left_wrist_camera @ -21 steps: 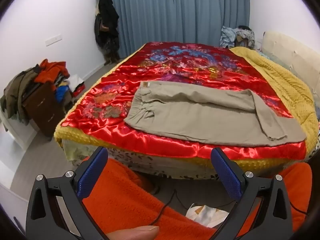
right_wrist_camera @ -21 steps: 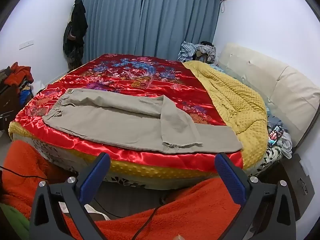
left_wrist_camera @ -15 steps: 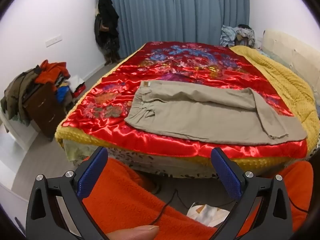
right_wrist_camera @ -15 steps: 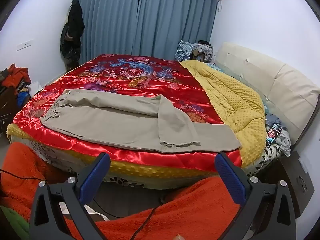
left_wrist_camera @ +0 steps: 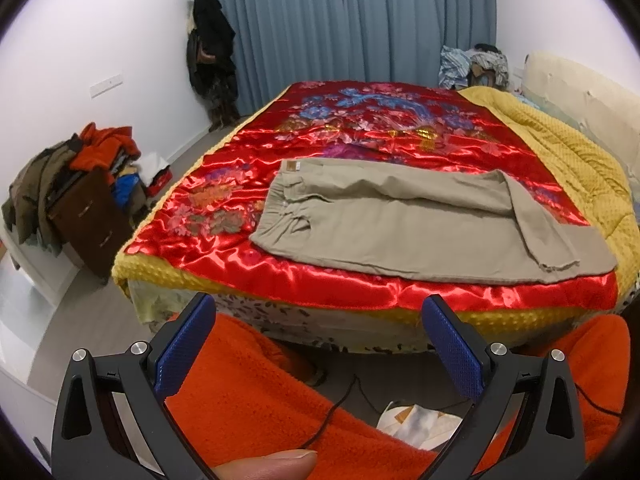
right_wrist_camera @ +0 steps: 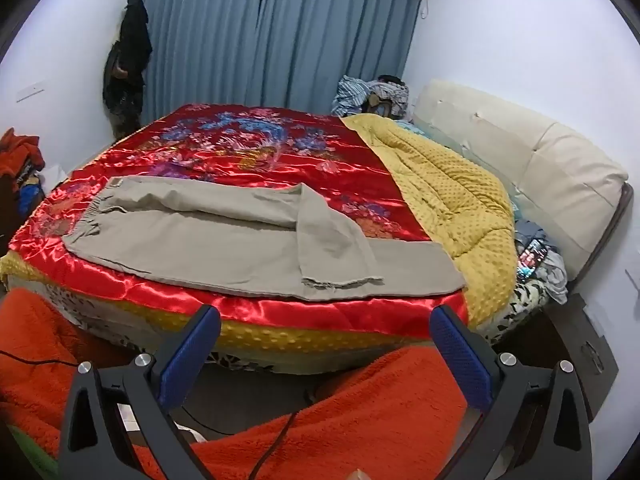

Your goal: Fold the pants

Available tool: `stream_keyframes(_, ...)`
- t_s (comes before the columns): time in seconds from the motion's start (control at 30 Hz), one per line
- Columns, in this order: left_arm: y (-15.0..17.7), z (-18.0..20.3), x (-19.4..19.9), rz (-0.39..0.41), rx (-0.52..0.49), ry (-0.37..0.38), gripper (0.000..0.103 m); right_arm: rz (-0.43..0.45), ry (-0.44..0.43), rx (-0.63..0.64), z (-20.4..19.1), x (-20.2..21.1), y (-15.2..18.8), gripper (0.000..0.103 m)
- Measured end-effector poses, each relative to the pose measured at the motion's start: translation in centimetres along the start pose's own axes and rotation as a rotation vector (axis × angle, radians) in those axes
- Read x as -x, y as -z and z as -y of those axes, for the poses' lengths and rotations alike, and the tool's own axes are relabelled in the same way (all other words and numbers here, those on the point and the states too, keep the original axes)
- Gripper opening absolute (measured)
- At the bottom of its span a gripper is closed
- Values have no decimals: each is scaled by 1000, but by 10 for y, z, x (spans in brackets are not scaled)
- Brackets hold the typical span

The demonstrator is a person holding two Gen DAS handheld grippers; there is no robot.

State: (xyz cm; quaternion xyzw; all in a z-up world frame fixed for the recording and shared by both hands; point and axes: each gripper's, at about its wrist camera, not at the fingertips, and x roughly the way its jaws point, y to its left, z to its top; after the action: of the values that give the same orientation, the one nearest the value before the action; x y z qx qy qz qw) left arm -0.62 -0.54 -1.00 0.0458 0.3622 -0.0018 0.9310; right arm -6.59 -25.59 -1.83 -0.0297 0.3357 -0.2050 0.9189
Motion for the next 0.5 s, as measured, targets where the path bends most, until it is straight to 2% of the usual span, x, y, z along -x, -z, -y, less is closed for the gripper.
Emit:
stream_keyframes(0.23, 2, 6, -1, -12, -17, 8, 103, -29, 59, 4, 4, -3, 1, 103)
stream_keyframes(0.5, 3, 8, -1, -16, -17, 13, 103, -81, 61, 1, 5, -11, 4, 103)
